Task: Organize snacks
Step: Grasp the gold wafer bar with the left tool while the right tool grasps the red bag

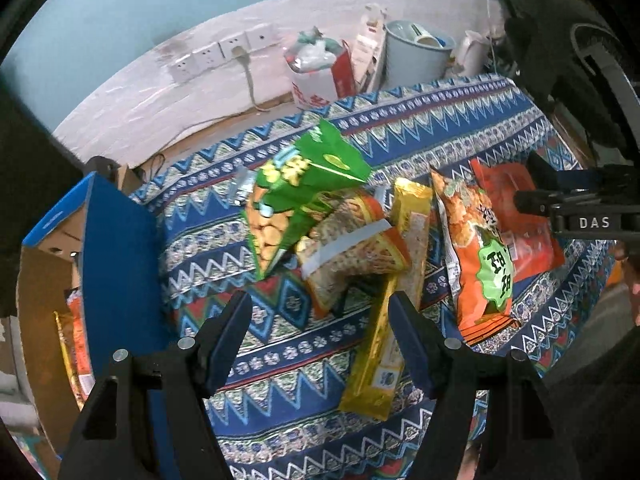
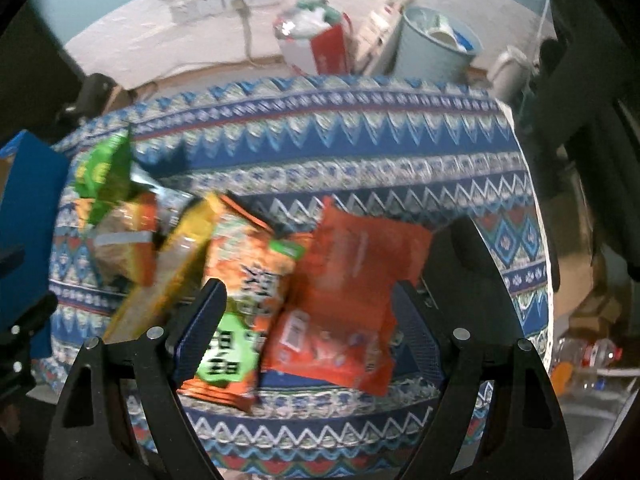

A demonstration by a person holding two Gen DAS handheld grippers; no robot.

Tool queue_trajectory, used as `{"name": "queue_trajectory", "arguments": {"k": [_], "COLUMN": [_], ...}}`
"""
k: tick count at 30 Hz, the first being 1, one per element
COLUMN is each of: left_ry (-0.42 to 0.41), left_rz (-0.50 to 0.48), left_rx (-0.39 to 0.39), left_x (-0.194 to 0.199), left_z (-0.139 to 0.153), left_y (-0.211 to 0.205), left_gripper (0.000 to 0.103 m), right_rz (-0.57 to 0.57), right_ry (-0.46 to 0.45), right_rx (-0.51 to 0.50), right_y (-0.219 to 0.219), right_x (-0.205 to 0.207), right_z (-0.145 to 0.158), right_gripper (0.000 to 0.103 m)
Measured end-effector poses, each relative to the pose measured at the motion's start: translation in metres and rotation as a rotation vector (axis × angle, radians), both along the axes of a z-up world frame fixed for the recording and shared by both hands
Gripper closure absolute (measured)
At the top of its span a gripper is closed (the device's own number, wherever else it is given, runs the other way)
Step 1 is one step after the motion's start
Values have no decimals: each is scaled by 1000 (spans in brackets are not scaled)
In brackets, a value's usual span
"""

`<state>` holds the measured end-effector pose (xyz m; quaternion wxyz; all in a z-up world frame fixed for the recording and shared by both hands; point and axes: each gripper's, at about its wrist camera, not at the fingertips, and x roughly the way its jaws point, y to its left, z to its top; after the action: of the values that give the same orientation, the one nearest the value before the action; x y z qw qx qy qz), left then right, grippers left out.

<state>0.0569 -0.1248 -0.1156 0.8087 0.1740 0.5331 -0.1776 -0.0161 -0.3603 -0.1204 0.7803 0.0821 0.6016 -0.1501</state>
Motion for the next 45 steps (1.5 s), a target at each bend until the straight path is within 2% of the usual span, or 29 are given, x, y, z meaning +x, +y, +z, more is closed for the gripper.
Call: {"name": "queue_trajectory", "arguments": {"k": [6, 14, 17, 22, 28, 29, 30, 31, 32, 34, 38, 41, 45], "left_ry": [87, 166, 177, 195, 207, 202, 200, 197, 174, 175, 117, 123, 103], "left_rz": [-18, -32, -32, -42, -48, -49, -53, -58, -67, -84, -104, -107, -125], "left_rx": [1, 6, 14, 35, 54, 55, 55, 54, 56, 40, 83, 69, 50], "left_x": [1, 0, 3, 6, 10, 10, 10, 10, 9, 7, 1, -3, -11], "left_z": [-27, -55, -62, -78, -96, -98, -99, -101, -100, -101, -99, -96, -83], "left_y": [-14, -29, -33, -45, -57, -59, -61, -63, -66, -78, -89, -93, -94], "left_gripper": [31, 31, 31, 31, 31, 32, 34, 41, 55, 68, 71, 71, 71], "right_rz": [-47, -63, -61, -96, -10, 7, 21, 44, 54, 67, 78, 73, 58], "right_ry": [68, 116, 126, 122, 112, 107, 102, 97, 93, 84, 73, 67, 46], "right_rx": [22, 41, 28, 75, 7, 10, 12, 7, 13, 34, -32, -98, -108], "right_y": [-19, -29, -31, -37, -14, -10, -5, -1, 2, 5, 7, 5, -10], "right_x": [-4, -2, -3, -6, -6, -6, -8, -9, -8, -7, -5, -4, -2], "right_z": [-32, -59, -68, -86, -92, -92, -91, -89, -89, -87, -75, -66, -53], "right_gripper": [20, 19, 19, 17, 18, 20, 28, 40, 45, 63, 71, 71, 71]}}
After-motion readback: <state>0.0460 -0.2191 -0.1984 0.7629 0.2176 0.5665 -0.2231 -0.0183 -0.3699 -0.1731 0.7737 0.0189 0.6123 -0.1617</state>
